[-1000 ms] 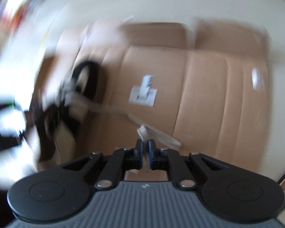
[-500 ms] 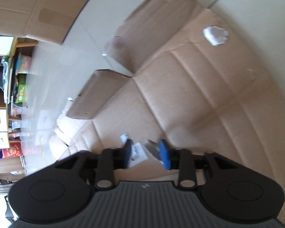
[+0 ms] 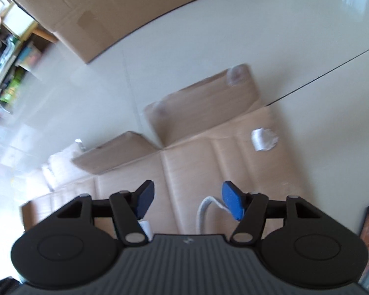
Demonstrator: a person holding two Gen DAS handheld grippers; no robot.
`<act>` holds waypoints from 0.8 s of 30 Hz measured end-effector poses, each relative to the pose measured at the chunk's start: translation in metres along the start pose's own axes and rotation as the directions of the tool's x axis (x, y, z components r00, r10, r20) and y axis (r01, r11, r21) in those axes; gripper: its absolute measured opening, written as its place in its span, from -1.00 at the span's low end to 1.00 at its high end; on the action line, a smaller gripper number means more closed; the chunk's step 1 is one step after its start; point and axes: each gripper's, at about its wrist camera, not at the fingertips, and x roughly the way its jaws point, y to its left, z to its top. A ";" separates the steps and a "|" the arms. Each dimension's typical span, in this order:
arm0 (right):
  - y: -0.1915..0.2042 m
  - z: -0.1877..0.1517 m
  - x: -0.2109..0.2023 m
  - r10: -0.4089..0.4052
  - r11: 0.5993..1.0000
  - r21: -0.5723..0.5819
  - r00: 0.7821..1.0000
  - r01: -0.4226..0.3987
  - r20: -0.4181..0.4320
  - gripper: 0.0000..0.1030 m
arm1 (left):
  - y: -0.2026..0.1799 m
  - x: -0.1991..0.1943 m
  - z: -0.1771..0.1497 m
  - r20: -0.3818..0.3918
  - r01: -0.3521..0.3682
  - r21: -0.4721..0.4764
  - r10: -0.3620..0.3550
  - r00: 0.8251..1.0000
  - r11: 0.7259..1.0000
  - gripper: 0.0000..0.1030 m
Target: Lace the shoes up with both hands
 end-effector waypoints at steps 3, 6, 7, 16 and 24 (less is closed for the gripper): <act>-0.005 0.006 -0.002 -0.056 0.998 -0.008 0.998 0.056 0.037 0.27 | 0.000 0.000 0.000 -0.003 0.000 -0.001 0.000 1.000 1.000 -0.14; -0.010 0.011 -0.001 -0.089 0.996 -0.010 0.996 0.090 0.030 0.22 | -0.001 0.000 0.000 -0.006 0.002 0.003 -0.002 1.000 1.000 -0.13; -0.010 0.010 0.002 -0.088 0.996 -0.008 0.996 0.089 0.001 0.11 | -0.001 0.000 0.000 -0.006 0.002 0.003 -0.002 1.000 1.000 -0.13; -0.029 -0.007 0.029 -0.089 0.972 0.199 0.980 0.124 -0.179 -0.47 | -0.001 0.001 -0.001 -0.011 0.002 0.005 -0.002 1.000 1.000 -0.11; -0.032 0.001 0.028 -0.119 0.930 0.330 0.983 0.159 -0.140 -0.34 | -0.001 0.002 -0.002 -0.016 0.003 0.007 -0.003 1.000 1.000 -0.10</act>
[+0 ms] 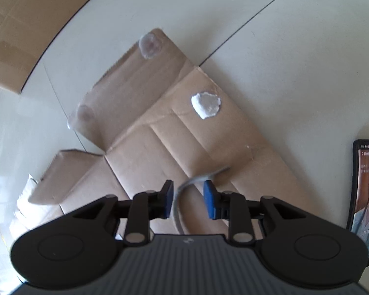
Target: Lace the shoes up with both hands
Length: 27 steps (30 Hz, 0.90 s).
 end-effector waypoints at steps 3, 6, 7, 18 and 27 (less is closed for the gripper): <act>0.003 0.001 -0.002 0.000 1.000 0.007 1.000 0.000 0.008 -0.11 | 0.000 0.000 -0.001 -0.002 -0.001 0.000 0.001 1.000 1.000 -0.10; 0.010 0.001 0.003 -0.015 1.000 -0.019 1.000 0.016 0.010 -0.11 | 0.001 0.000 -0.001 -0.004 -0.003 -0.002 0.003 1.000 1.000 -0.09; 0.013 -0.001 0.006 -0.024 0.999 -0.038 1.000 0.024 0.011 -0.13 | 0.001 0.000 -0.001 -0.004 -0.003 -0.003 0.003 1.000 1.000 -0.09; 0.044 -0.020 0.009 0.021 0.898 -0.440 0.999 0.000 0.043 -0.37 | 0.001 0.000 -0.001 -0.007 -0.004 -0.004 0.004 1.000 1.000 -0.09; 0.071 -0.066 0.007 0.122 0.611 -0.774 0.986 -0.164 -0.113 -0.40 | 0.000 0.001 0.000 -0.011 -0.004 -0.003 0.004 1.000 1.000 -0.08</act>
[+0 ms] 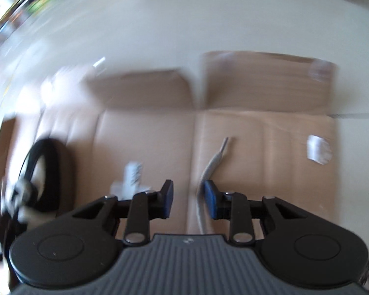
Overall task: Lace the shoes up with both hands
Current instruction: 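Grasp the white lace end on the cardboard with the right tool, then pull the white lace up and away from the sneaker with the right tool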
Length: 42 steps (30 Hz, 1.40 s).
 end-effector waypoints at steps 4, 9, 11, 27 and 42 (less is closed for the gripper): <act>0.031 -0.013 -0.001 0.021 0.974 -0.224 0.997 -0.037 -0.073 -0.34 | 0.001 0.000 -0.001 -0.001 -0.003 -0.001 0.003 1.000 1.000 -0.07; 0.041 -0.017 -0.009 -0.010 0.960 -0.280 0.998 -0.008 -0.063 -0.01 | 0.002 0.000 -0.001 -0.003 -0.004 -0.005 0.004 1.000 1.000 -0.07; 0.042 -0.015 -0.009 -0.011 0.959 -0.283 0.999 -0.002 -0.044 -0.01 | 0.002 0.000 -0.001 -0.003 -0.004 -0.004 0.004 1.000 1.000 -0.07; 0.041 -0.003 0.004 -0.017 0.917 -0.398 1.000 0.012 -0.009 -0.49 | 0.002 0.000 -0.002 -0.005 -0.006 -0.006 0.006 1.000 1.000 -0.06; 0.048 0.005 0.011 -0.026 0.864 -0.504 0.999 -0.001 -0.047 -0.45 | -0.004 0.006 0.000 -0.017 -0.003 0.008 0.003 1.000 1.000 -0.05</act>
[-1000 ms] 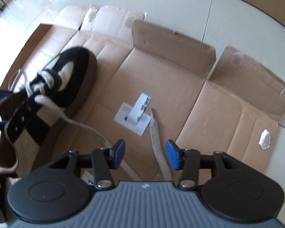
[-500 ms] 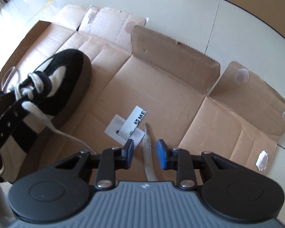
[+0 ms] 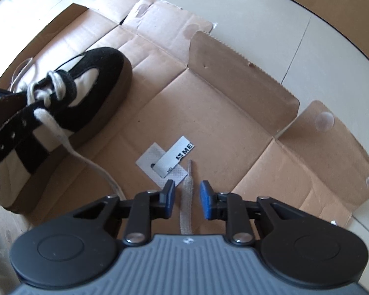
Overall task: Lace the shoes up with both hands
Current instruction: 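Pull the white lace up and away from the sneaker with the right tool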
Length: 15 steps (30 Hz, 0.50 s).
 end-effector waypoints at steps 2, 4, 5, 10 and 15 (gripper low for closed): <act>0.002 0.002 0.002 -0.006 1.000 -0.007 1.000 0.006 0.007 -0.42 | 0.000 0.000 0.000 -0.002 -0.002 0.000 0.002 1.000 1.000 -0.05; 0.005 0.004 0.003 0.010 1.000 -0.021 1.000 -0.010 0.001 -0.63 | 0.000 0.001 0.000 -0.003 -0.003 -0.001 0.003 1.000 1.000 -0.05; 0.006 0.004 0.003 0.009 1.000 -0.028 1.000 -0.009 -0.001 -0.63 | 0.000 0.000 0.000 -0.003 -0.003 -0.002 0.003 1.000 1.000 -0.05; 0.009 0.001 0.003 0.001 0.999 -0.045 1.000 -0.001 -0.005 -0.58 | 0.001 0.000 -0.001 -0.003 -0.003 -0.005 0.003 1.000 1.000 -0.04; 0.005 0.001 0.005 0.015 1.000 -0.026 1.000 -0.015 -0.007 -0.77 | 0.002 0.000 -0.002 -0.003 -0.006 -0.011 0.006 1.000 1.000 -0.04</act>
